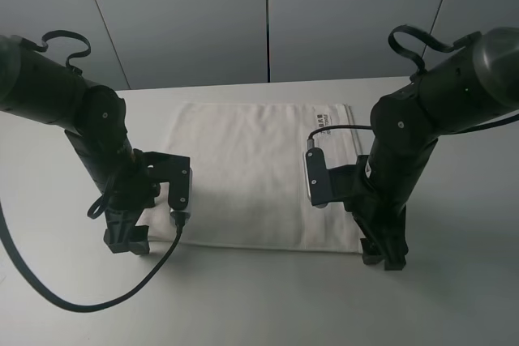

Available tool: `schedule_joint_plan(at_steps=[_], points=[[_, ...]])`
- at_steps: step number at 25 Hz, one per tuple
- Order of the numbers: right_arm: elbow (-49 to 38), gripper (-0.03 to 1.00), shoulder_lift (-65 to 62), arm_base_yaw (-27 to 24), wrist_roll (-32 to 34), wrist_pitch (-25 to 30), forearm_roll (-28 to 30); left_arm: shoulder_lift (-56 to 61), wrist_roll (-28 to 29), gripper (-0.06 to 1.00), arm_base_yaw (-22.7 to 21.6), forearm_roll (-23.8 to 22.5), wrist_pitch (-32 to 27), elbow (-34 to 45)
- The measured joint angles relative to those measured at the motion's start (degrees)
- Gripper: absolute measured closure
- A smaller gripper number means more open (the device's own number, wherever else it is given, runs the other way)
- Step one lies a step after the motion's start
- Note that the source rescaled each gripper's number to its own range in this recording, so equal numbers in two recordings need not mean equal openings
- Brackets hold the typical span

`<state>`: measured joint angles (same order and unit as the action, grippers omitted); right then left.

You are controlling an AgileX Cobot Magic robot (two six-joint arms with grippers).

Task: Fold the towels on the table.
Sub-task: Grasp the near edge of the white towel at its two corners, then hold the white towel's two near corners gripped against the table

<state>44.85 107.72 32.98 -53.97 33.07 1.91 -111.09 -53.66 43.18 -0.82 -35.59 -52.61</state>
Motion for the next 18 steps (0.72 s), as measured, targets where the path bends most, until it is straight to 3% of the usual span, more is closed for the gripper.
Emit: schedule_joint_plan(at_steps=[5, 7, 8, 18], points=[[0.1, 0.7, 0.3, 0.0, 0.0, -2.7, 0.3, 0.0, 0.0, -0.05, 0.0, 0.1, 0.1, 0.0], [0.1, 0.93, 0.3, 0.0, 0.0, -3.0, 0.3, 0.0, 0.0, -0.05, 0.0, 0.1, 0.1, 0.0], [0.1, 0.97, 0.3, 0.0, 0.0, -3.0, 0.3, 0.0, 0.0, -0.05, 0.0, 0.1, 0.1, 0.0], [0.1, 0.97, 0.3, 0.0, 0.0, -3.0, 0.0, 0.0, 0.0, -0.04, 0.0, 0.1, 0.3, 0.0]])
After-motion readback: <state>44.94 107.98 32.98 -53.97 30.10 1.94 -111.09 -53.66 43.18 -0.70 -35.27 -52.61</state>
